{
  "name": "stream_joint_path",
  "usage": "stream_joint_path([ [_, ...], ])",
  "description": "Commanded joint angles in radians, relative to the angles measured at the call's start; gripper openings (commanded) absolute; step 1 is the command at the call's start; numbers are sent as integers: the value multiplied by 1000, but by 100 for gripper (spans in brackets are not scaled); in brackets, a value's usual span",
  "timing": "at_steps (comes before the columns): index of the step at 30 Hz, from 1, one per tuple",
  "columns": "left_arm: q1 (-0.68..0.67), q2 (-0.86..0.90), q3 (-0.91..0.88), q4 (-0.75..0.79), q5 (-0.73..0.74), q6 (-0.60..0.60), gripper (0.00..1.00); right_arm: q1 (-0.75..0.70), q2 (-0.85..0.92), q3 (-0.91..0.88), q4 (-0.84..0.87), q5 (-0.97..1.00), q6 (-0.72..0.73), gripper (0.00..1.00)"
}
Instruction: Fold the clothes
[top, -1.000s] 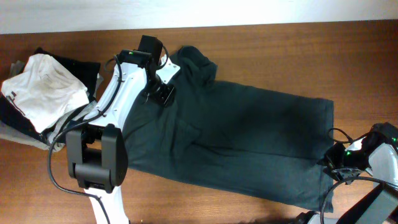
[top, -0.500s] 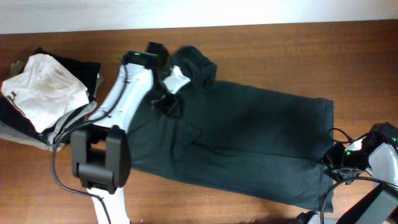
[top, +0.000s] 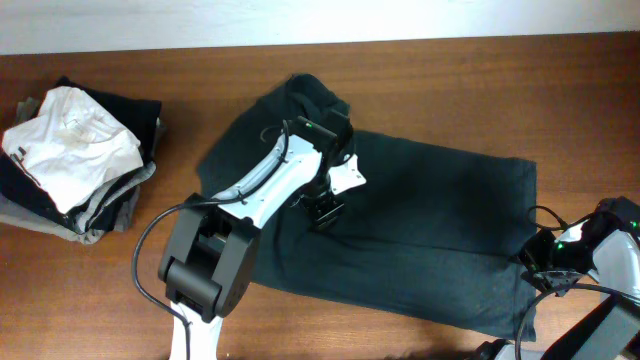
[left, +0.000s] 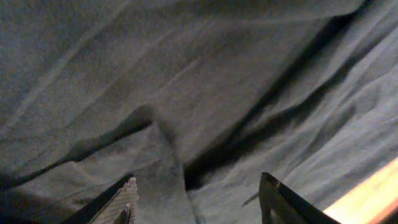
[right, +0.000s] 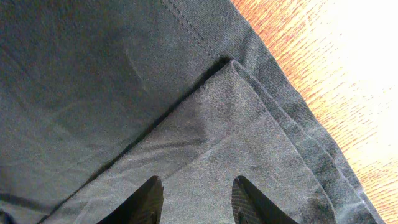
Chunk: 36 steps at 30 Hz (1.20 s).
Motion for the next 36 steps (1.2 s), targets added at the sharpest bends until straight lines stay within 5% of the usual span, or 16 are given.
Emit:
stream_joint_path([
  [1,0,14,-49,48,-84,5,61,-6,-6,15,-1,-5,0,41],
  [8,0,14,-71,68,-85,-14,49,-6,-6,15,-10,-5,0,40],
  [12,-3,14,-96,77,-85,-14,29,-6,-6,15,-9,-5,0,41],
  [16,-5,15,-116,84,-78,-14,34,-6,-6,15,-10,-5,0,41],
  [20,-18,14,-105,91,-79,-30,0,-6,-6,15,-14,-6,-10,41],
  [26,-68,11,76,-60,-77,-54,0,-6,-6,15,-16,-5,-19,41],
  [36,-146,11,96,-124,-25,-67,3,-6,-6,15,-7,-5,-19,41],
])
